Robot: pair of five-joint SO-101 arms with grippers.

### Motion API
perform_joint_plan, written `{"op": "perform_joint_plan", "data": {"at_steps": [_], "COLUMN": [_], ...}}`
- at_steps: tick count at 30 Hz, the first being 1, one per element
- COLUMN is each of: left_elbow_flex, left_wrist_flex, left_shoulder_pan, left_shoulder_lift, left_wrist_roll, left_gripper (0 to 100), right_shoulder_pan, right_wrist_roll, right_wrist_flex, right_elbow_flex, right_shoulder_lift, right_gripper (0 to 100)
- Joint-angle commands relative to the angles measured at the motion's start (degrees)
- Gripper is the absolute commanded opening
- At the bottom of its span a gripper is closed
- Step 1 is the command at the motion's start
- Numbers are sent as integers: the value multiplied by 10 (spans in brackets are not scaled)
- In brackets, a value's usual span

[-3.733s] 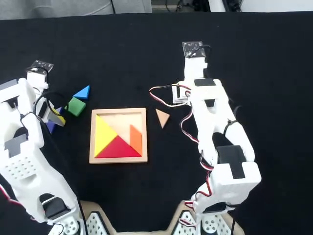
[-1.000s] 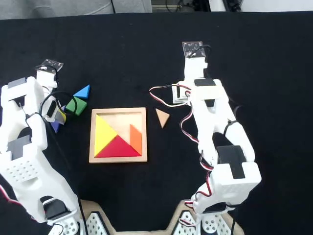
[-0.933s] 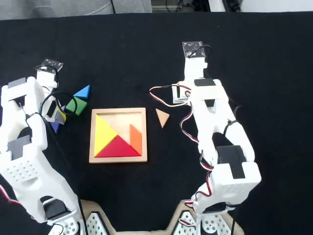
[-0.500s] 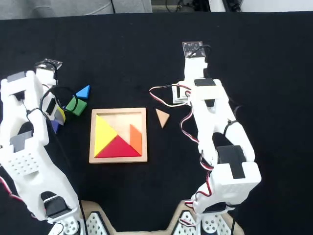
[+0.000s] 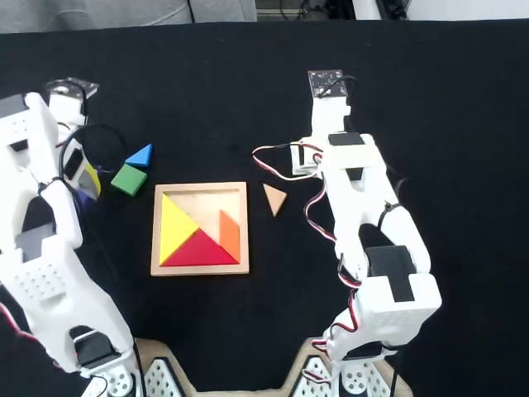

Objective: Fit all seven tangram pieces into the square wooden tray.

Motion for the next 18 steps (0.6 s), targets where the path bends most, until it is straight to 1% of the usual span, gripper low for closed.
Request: {"op": "perform_joint_plan", "data": {"at_steps": [1, 5, 8, 11, 16, 18], "left_elbow_flex": [-33, -1, 46, 87, 101, 102], "left_wrist_flex": [33, 31, 30, 30, 29, 6], "left_shoulder_pan": [31, 77, 133, 197, 288, 316], "left_shoulder_lift": [-116, -195, -228, -236, -232, -232], "left_wrist_roll": [-33, -59, -111, -182, -269, -295], "left_gripper": [152, 155, 155, 155, 155, 155], "right_shoulder_pan": [0, 18, 33, 43, 71, 91], "right_wrist_roll": [4, 4, -1, -1, -2, -6], "right_wrist_flex": [-11, -11, -11, -11, -49, -66], "right_elbow_flex": [-34, -36, -44, -44, -39, -38], "right_shoulder_lift": [-6, -6, -3, -3, -1, -1], "right_gripper": [18, 18, 18, 17, 15, 15]}}
